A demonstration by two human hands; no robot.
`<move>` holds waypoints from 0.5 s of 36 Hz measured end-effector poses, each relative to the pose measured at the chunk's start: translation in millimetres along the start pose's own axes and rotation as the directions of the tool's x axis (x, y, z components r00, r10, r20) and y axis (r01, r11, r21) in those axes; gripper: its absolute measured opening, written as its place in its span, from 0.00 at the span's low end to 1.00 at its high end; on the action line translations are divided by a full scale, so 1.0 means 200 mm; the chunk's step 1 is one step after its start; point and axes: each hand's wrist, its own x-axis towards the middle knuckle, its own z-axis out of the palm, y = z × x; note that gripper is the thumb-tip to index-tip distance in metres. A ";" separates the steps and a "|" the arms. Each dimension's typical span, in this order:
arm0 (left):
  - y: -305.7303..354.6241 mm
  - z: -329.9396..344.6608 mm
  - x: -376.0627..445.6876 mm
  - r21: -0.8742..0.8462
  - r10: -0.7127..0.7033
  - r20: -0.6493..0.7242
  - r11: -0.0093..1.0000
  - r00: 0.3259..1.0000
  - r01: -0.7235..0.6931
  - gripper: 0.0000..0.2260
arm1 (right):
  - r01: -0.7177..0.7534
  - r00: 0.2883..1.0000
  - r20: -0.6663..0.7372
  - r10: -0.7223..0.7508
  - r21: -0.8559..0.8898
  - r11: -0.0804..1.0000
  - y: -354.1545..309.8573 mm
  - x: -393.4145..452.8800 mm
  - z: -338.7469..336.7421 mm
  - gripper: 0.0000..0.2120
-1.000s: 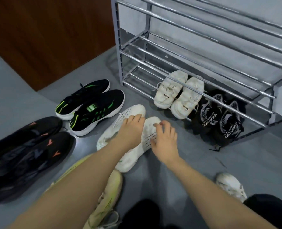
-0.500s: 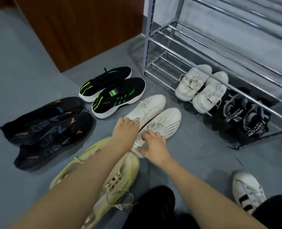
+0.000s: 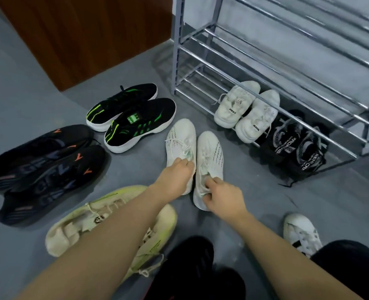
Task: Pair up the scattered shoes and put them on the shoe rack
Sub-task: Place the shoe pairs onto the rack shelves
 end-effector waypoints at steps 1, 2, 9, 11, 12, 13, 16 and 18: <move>0.01 0.02 0.00 -0.002 -0.003 0.007 1.000 1.000 0.003 0.15 | -0.005 1.000 0.024 0.005 -0.014 1.000 0.02 -0.01 0.02 0.20; 0.03 0.03 -0.01 0.008 -0.002 0.019 1.000 1.000 0.002 0.15 | -0.002 0.999 0.045 0.003 -0.018 1.000 0.04 -0.01 0.03 0.23; 0.04 0.13 0.00 0.176 0.031 0.116 0.983 0.993 -0.051 0.23 | 0.060 0.995 0.078 -0.062 0.030 0.998 0.05 -0.03 0.11 0.22; 0.03 0.16 0.00 0.218 -0.007 0.145 0.976 0.989 -0.025 0.26 | 0.092 0.989 0.114 -0.095 0.038 0.995 0.05 -0.02 0.13 0.23; 0.03 0.16 -0.01 0.227 -0.022 0.144 0.974 0.989 -0.011 0.27 | 0.110 0.985 0.127 -0.113 0.025 0.994 0.06 -0.02 0.14 0.23; 0.03 0.17 -0.01 0.232 -0.040 0.147 0.973 0.988 0.004 0.29 | 0.130 0.984 0.125 -0.128 -0.007 0.991 0.07 -0.02 0.15 0.25; 0.04 0.18 -0.02 0.254 -0.043 0.057 0.967 0.997 0.027 0.31 | 0.144 0.987 0.094 -0.132 -0.138 0.980 0.08 -0.03 0.17 0.32; 0.01 0.19 -0.01 0.301 0.004 -0.046 0.954 0.999 0.010 0.30 | 0.145 0.985 0.111 -0.128 -0.157 0.977 0.07 -0.02 0.17 0.31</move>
